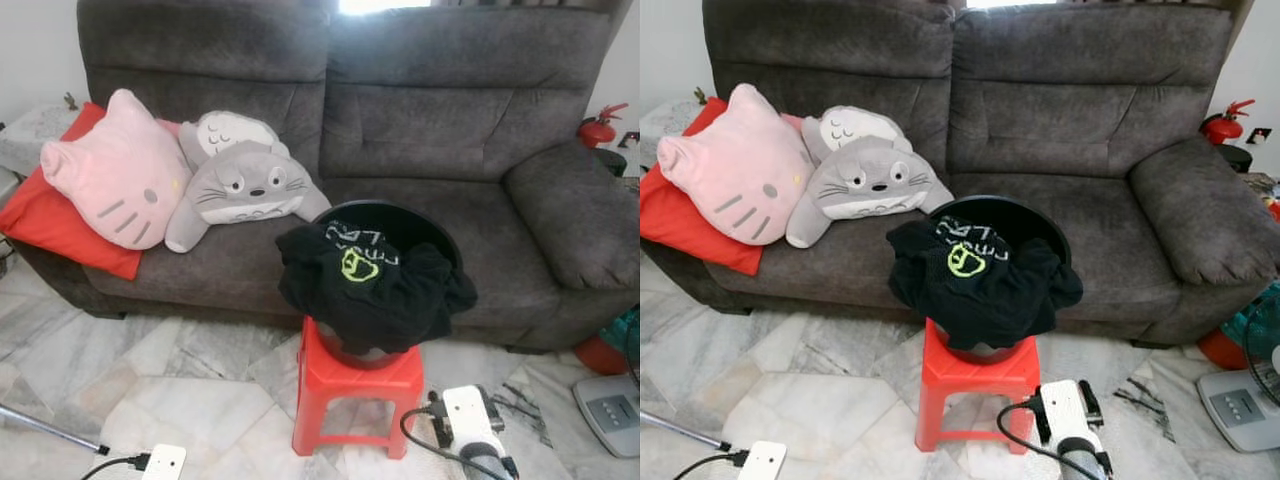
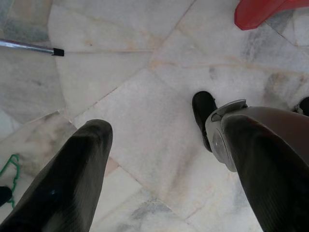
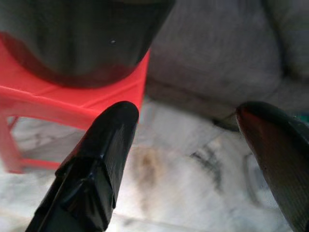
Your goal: Hang hanger
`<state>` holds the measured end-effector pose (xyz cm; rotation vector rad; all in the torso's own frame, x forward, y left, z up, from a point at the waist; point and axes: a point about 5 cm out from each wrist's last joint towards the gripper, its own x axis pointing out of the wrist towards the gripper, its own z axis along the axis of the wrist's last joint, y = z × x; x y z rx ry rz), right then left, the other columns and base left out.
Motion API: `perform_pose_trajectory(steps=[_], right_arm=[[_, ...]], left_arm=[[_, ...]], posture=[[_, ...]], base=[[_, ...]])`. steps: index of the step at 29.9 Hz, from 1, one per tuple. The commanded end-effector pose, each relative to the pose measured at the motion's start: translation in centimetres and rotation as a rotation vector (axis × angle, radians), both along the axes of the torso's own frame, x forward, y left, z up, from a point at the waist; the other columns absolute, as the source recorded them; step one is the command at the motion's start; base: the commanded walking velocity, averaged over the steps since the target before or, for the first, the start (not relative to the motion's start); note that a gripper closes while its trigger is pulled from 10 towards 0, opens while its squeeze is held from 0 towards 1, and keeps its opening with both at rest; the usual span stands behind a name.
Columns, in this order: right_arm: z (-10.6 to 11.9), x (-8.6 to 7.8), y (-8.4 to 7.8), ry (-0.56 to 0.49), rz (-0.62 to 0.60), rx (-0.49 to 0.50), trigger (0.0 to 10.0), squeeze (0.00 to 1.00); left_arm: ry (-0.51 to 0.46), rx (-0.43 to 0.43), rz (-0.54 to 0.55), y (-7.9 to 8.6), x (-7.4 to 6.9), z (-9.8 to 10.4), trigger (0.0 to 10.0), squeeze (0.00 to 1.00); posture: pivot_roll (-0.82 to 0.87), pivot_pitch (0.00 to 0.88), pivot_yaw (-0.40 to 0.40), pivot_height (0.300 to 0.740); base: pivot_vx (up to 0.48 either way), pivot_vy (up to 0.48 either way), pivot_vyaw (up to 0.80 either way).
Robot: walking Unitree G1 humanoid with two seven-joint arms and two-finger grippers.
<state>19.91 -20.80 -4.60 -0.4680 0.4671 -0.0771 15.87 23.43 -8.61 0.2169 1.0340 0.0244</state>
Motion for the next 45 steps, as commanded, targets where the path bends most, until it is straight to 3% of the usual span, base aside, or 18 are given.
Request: perform_pose_trajectory(steps=[1, 7, 12, 18, 19, 23, 27, 31, 45], right_arm=[[0.7, -0.4, -0.6, -0.053, 0.07, -0.116, 10.0, 0.0], [2.1, -0.9, -2.0, -0.121, 0.076, -0.217, 10.0, 0.0], [3.3, -0.4, -2.5, -0.16, 0.127, -0.32, 10.0, 0.0], [5.0, 0.9, -3.3, -0.215, 0.135, -0.383, 10.0, 0.0], [5.9, 1.9, -3.2, -0.242, 0.151, -0.389, 10.0, 0.0], [7.2, 3.3, -2.7, -0.286, 0.214, -0.418, 10.0, 0.0], [8.3, 4.4, -2.5, -0.305, 0.23, -0.381, 10.0, 0.0], [8.1, 4.9, -2.0, -0.269, 0.283, -0.344, 10.0, 0.0], [7.4, 5.7, -1.8, -0.184, 0.265, -0.319, 10.0, 0.0]], left_arm=[[0.018, 0.013, -0.023, -0.1, 0.0, 0.0, 10.0, 0.0], [0.01, 0.009, -0.029, -0.4, 0.5, 0.1, 10.0, 0.0], [-0.007, 0.007, -0.019, -0.6, 1.0, 0.2, 10.0, 0.0], [-0.02, 0.01, -0.005, -0.6, 1.3, 0.4, 10.0, 0.0], [-0.028, 0.012, 0.002, -0.5, 1.5, 0.5, 10.0, 0.0], [-0.033, 0.014, 0.005, -0.4, 1.7, 0.6, 10.0, 0.0], [-0.038, 0.019, 0.004, -0.1, 1.9, 0.8, 10.0, 0.0], [-0.035, 0.021, -0.003, 0.0, 2.1, 0.9, 10.0, 0.0], [-0.048, 0.019, -0.007, -0.1, 2.7, 1.1, 10.0, 0.0]], posture=[[-0.12, 0.0, -0.021, 0.74], [-0.14, 0.0, -0.031, 0.74], [-0.15, 0.0, -0.047, 0.74], [-0.16, 0.0, -0.061, 0.74], [-0.17, 0.0, -0.067, 0.74], [-0.17, 0.0, -0.069, 0.74], [-0.18, 0.0, -0.06, 0.74], [-0.19, 0.0, -0.051, 0.74], [-0.19, 0.0, -0.05, 0.74]], base=[[0.0, 0.0, 0.0], [0.0, 0.0, 0.0], [0.0, 0.0, 0.0], [0.0, 0.0, 0.0], [0.0, 0.0, 0.0], [0.0, 0.0, 0.0], [0.0, 0.0, 0.0], [0.0, 0.0, 0.0], [0.0, 0.0, 0.0]])
